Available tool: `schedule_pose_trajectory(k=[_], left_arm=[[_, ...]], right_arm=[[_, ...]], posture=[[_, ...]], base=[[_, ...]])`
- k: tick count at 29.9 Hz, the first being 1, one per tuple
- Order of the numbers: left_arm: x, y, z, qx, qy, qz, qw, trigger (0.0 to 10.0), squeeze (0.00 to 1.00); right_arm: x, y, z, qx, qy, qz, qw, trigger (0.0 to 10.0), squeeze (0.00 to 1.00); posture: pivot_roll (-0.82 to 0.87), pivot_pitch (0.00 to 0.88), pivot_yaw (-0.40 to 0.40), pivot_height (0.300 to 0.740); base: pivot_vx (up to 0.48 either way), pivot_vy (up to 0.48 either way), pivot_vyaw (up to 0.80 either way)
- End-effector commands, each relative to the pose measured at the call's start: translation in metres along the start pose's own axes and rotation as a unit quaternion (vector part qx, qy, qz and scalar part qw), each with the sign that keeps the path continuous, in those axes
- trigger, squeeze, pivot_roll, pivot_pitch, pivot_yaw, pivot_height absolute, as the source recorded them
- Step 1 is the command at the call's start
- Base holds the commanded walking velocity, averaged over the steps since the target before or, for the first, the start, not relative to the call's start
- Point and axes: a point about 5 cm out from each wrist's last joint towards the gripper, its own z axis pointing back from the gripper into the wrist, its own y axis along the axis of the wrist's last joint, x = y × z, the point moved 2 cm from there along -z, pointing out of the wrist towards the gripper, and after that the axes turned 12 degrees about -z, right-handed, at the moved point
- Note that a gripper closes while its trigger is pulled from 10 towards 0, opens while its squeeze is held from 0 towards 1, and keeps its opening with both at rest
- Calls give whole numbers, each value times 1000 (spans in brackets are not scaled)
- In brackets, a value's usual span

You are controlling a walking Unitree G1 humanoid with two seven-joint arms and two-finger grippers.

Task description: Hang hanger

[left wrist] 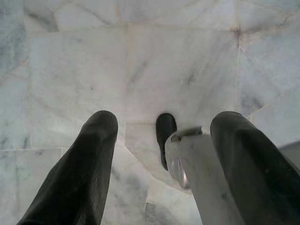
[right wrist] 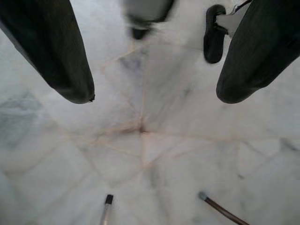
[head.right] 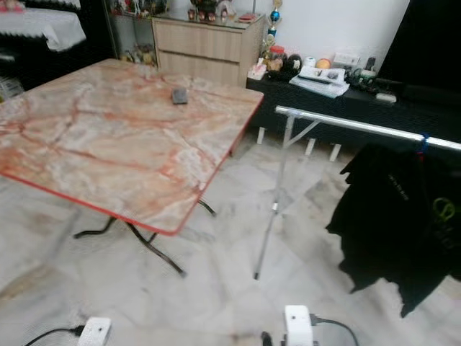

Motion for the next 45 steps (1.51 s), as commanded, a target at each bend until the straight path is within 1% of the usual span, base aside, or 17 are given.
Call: schedule_pose_trajectory(k=[1, 24, 26, 27, 30, 34, 36, 39, 41, 43, 44, 45], left_arm=[[12, -55, 10, -15, 13, 7, 1000, 10000, 0], [11, -56, 10, -16, 13, 8, 1000, 10000, 0], [18, -32, 3, -3, 20, 18, 1000, 10000, 0], [19, -28, 3, 0, 23, 22, 999, 10000, 0], [18, -28, 3, 1, 24, 25, 999, 10000, 0], [18, -35, 4, -3, 27, 26, 999, 10000, 0], [16, -46, 7, -9, 31, 29, 999, 10000, 0], [14, -51, 8, -13, 35, 33, 999, 10000, 0], [10, -56, 10, -14, 36, 39, 999, 10000, 0], [1, -60, 13, -15, 41, 43, 998, 10000, 0], [1, -60, 13, -15, 41, 43, 998, 10000, 0], [-9, -65, 15, -17, 46, 42, 998, 10000, 0]], right_arm=[[28, 6, 6, 25, -46, -94, 994, 10000, 0], [28, 6, 6, 25, -46, -93, 994, 10000, 0], [18, 21, 3, 50, -35, -113, 992, 10000, 0], [17, 23, 3, 53, -34, -115, 991, 10000, 0], [16, 23, 2, 53, -33, -114, 992, 10000, 0], [15, 24, 2, 55, -32, -118, 991, 10000, 0], [13, 24, 2, 58, -31, -124, 990, 10000, 0], [14, 24, 2, 59, -31, -127, 990, 10000, 0], [15, 24, 2, 61, -34, -132, 989, 10000, 0], [16, 24, 3, 62, -35, -134, 988, 10000, 0], [16, 24, 3, 62, -35, -134, 988, 10000, 0], [17, 24, 3, 63, -37, -131, 989, 10000, 0]], posture=[[146, 5, -87, 740], [146, 5, -87, 740], [135, 0, -71, 740], [136, 0, -71, 740], [138, 0, -70, 740], [147, 0, -69, 740], [148, 0, -67, 740], [159, 0, -65, 740], [169, 0, -72, 740], [176, 0, -77, 740], [176, 0, -77, 740], [158, 0, -76, 740]], base=[[0, -480, 0], [0, -480, 0], [0, 0, 0], [0, 0, 0], [0, 0, 0], [0, 0, 0], [0, 0, 0], [0, 0, 0], [0, 0, 0], [0, 0, 0], [0, 0, 0], [0, 0, 0]])
